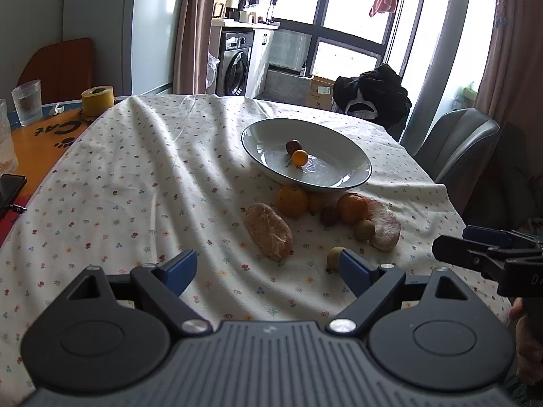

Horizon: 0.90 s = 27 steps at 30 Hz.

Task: Organize fruits
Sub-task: 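Withdraw both tools from the bowl back toward the fruit pile, then grasp the peeled tangerine with the left tool while the right tool grasps a brown kiwi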

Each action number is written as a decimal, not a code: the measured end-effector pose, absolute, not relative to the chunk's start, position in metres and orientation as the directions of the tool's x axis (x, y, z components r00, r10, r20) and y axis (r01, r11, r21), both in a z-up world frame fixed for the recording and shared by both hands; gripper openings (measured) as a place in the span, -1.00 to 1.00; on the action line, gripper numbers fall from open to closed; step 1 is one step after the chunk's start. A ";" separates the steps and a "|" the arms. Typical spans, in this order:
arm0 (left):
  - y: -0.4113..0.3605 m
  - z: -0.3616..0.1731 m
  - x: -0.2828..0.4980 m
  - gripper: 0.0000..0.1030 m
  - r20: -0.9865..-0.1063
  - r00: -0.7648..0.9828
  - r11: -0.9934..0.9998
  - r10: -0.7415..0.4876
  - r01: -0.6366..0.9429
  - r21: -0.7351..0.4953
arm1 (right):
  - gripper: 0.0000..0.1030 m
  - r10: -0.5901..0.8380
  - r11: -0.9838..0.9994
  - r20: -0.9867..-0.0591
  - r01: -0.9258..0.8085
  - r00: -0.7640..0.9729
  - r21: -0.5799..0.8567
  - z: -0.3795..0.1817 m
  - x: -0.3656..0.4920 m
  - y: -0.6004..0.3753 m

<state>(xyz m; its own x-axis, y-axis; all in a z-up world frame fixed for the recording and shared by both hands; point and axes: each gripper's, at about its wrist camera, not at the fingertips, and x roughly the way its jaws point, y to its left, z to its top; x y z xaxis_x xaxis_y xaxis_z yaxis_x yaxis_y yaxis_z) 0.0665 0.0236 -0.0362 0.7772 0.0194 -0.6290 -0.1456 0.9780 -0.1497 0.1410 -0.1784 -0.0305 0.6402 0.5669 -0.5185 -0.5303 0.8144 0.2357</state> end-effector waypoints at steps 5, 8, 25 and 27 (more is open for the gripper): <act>0.019 -0.039 0.066 0.73 -0.643 0.766 0.981 0.025 -0.144 -0.132 | 0.84 0.578 0.802 -0.536 -0.550 0.615 0.234 -0.036 0.139 -0.173; 0.017 -0.043 0.067 0.72 -0.648 0.761 0.983 0.026 -0.139 -0.124 | 0.77 0.585 0.795 -0.545 -0.559 0.601 0.236 -0.040 0.139 -0.171; 0.023 -0.063 0.080 0.33 -0.654 0.757 0.977 -0.009 -0.132 -0.167 | 0.25 0.601 0.776 -0.590 -0.569 0.539 0.270 -0.063 0.156 -0.152; 0.024 -0.065 0.083 0.25 -0.657 0.753 0.975 -0.019 -0.130 -0.178 | 0.20 0.605 0.771 -0.595 -0.576 0.530 0.271 -0.065 0.158 -0.148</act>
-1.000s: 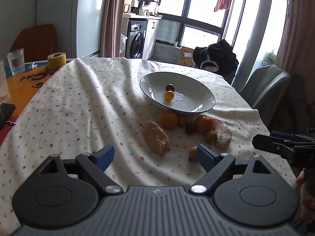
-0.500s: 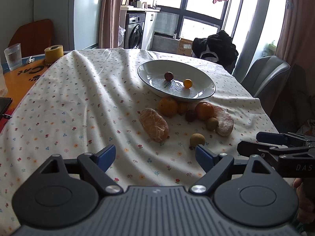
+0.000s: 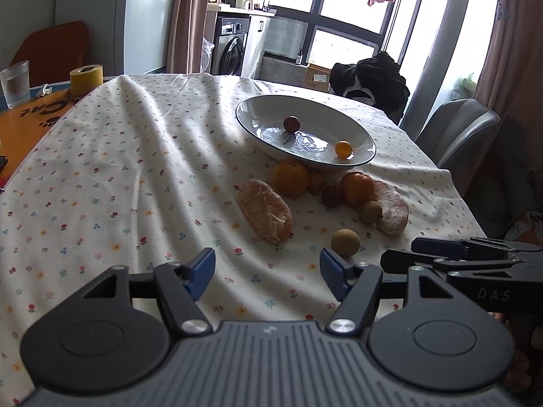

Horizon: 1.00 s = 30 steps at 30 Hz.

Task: Organize fruits
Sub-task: 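Grasp the peeled tangerine with the left tool while the right tool grasps a brown kiwi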

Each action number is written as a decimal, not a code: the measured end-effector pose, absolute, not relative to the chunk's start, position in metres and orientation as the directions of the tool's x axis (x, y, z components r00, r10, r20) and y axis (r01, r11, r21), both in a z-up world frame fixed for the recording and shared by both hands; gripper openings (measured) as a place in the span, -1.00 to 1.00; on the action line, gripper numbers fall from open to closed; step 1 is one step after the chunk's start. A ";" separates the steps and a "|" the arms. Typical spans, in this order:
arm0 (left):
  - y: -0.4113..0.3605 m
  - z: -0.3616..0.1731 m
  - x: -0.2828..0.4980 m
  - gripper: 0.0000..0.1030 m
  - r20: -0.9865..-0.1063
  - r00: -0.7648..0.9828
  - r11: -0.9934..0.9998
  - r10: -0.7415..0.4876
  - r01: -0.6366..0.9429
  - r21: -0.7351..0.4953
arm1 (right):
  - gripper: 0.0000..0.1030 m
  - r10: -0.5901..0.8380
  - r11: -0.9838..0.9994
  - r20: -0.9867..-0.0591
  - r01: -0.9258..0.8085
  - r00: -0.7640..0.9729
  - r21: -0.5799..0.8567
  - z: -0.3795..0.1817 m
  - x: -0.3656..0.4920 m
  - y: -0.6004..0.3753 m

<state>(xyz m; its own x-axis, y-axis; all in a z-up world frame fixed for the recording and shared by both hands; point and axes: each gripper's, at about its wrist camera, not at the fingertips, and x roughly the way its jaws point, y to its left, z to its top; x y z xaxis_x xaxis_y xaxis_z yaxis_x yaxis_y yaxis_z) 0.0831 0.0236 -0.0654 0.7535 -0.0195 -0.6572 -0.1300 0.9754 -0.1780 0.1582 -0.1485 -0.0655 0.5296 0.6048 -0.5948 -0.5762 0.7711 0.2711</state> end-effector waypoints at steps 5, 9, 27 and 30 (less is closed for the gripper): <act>0.026 -0.072 0.089 0.15 -0.659 0.751 0.972 -0.032 -0.131 -0.196 | 0.03 0.616 0.755 -0.607 -0.595 0.502 0.275 -0.070 0.165 -0.138; 0.030 -0.075 0.094 0.15 -0.661 0.750 0.970 -0.023 -0.143 -0.195 | -0.02 0.614 0.754 -0.616 -0.598 0.493 0.273 -0.073 0.172 -0.131; 0.031 -0.081 0.117 0.15 -0.655 0.756 0.964 -0.022 -0.157 -0.213 | -0.52 0.642 0.728 -0.603 -0.621 0.473 0.289 -0.078 0.183 -0.122; 0.028 -0.082 0.123 0.15 -0.654 0.756 0.965 -0.027 -0.151 -0.214 | -0.52 0.645 0.733 -0.595 -0.609 0.480 0.303 -0.077 0.184 -0.128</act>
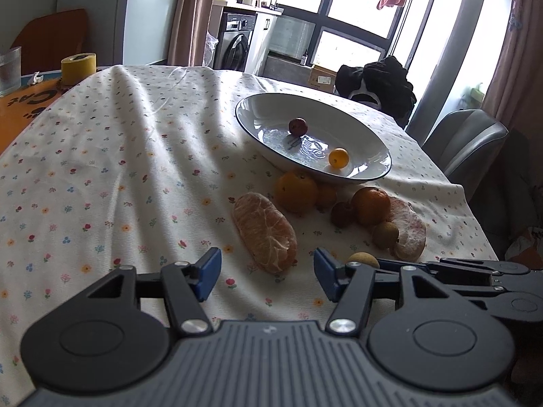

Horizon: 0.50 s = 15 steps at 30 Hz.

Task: Organize fruits
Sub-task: 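Grasp the peeled tangerine with the left tool while the right tool grasps a brown kiwi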

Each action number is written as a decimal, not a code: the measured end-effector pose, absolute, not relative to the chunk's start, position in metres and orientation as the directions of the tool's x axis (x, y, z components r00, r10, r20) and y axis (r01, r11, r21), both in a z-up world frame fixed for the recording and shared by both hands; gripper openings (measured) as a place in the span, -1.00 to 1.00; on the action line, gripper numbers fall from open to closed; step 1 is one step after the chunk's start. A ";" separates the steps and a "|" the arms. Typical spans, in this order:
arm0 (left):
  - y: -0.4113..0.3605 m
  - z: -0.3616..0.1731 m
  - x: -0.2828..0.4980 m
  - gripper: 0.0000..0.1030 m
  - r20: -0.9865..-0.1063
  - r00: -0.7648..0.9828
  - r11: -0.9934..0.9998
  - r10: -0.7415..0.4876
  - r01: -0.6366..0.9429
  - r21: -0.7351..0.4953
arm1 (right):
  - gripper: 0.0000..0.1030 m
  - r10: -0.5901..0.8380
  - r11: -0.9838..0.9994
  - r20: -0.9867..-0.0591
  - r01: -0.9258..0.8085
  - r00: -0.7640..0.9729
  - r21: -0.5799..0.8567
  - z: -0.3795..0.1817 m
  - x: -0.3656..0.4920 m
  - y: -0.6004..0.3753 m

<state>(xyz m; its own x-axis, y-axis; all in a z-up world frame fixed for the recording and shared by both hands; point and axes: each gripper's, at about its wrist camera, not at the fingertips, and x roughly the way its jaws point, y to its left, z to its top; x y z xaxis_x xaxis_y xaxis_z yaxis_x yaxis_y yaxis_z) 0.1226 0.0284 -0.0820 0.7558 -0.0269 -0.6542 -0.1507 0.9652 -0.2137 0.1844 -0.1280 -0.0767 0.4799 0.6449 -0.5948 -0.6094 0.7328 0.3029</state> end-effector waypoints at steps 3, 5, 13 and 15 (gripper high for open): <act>0.026 -0.084 0.128 0.15 -0.655 0.755 0.967 -0.032 -0.144 -0.212 | -0.52 0.645 0.736 -0.584 -0.604 0.492 0.305 -0.074 0.184 -0.134; 0.025 -0.087 0.133 0.14 -0.659 0.751 0.965 -0.038 -0.144 -0.220 | -0.52 0.643 0.741 -0.580 -0.597 0.500 0.307 -0.073 0.185 -0.137; 0.021 -0.093 0.146 0.00 -0.660 0.751 0.966 -0.027 -0.150 -0.211 | -0.52 0.629 0.760 -0.574 -0.568 0.524 0.315 -0.074 0.191 -0.147; 0.021 -0.093 0.150 0.00 -0.660 0.751 0.967 -0.014 -0.158 -0.200 | -0.52 0.628 0.762 -0.577 -0.562 0.522 0.321 -0.077 0.191 -0.148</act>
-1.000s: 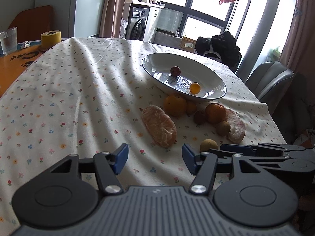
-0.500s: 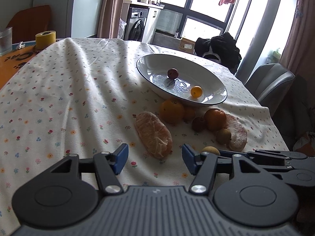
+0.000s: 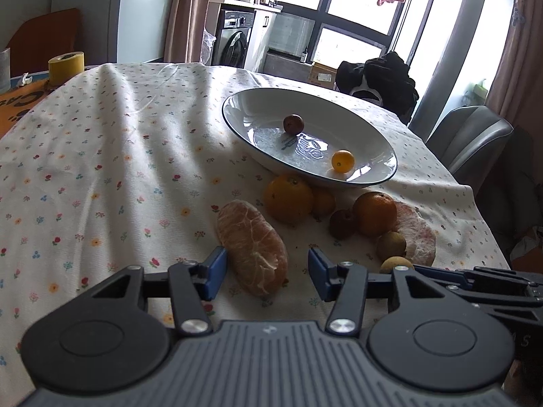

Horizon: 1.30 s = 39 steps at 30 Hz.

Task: Organize fruits
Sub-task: 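Grasp the peeled tangerine with the left tool while the right tool grasps a brown kiwi, then lower the tangerine into the bowl with the left tool while the right tool drops the kiwi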

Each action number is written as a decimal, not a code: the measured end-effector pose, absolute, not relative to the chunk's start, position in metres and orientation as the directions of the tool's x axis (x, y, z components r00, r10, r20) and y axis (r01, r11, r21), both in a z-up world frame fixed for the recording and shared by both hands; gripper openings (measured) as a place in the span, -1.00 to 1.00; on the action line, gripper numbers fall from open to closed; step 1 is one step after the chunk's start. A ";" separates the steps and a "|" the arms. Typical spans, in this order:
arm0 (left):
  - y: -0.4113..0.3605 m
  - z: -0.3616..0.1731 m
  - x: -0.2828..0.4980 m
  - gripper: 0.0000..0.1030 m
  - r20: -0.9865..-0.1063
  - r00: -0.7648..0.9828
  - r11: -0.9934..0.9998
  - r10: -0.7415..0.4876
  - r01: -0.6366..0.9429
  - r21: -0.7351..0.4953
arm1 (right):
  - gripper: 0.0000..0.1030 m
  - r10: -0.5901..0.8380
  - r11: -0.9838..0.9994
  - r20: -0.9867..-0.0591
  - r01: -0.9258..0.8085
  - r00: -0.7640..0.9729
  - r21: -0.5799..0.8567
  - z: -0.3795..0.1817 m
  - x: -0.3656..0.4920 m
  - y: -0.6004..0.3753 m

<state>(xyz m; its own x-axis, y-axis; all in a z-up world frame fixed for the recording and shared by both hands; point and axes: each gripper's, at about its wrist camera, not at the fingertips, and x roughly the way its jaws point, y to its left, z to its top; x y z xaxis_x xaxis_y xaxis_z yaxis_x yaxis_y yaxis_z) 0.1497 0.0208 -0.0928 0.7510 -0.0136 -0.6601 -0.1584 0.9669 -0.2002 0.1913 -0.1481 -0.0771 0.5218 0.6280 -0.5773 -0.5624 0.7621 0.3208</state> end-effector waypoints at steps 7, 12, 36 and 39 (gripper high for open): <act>0.014 -0.094 0.162 -0.01 -0.658 0.753 0.973 0.005 -0.156 -0.172 | -0.52 0.624 0.766 -0.583 -0.554 0.521 0.324 -0.082 0.191 -0.147; 0.014 -0.094 0.162 -0.30 -0.662 0.748 0.976 0.043 -0.173 -0.131 | -0.52 0.619 0.770 -0.587 -0.550 0.522 0.324 -0.083 0.191 -0.146; 0.023 -0.048 0.131 -0.36 -0.579 0.815 0.967 0.005 -0.151 -0.205 | -0.52 0.609 0.788 -0.500 -0.541 0.616 0.294 -0.046 0.191 -0.157; 0.021 -0.042 0.132 -0.36 -0.564 0.826 0.968 0.004 -0.144 -0.203 | -0.52 0.603 0.793 -0.495 -0.534 0.625 0.292 -0.042 0.195 -0.156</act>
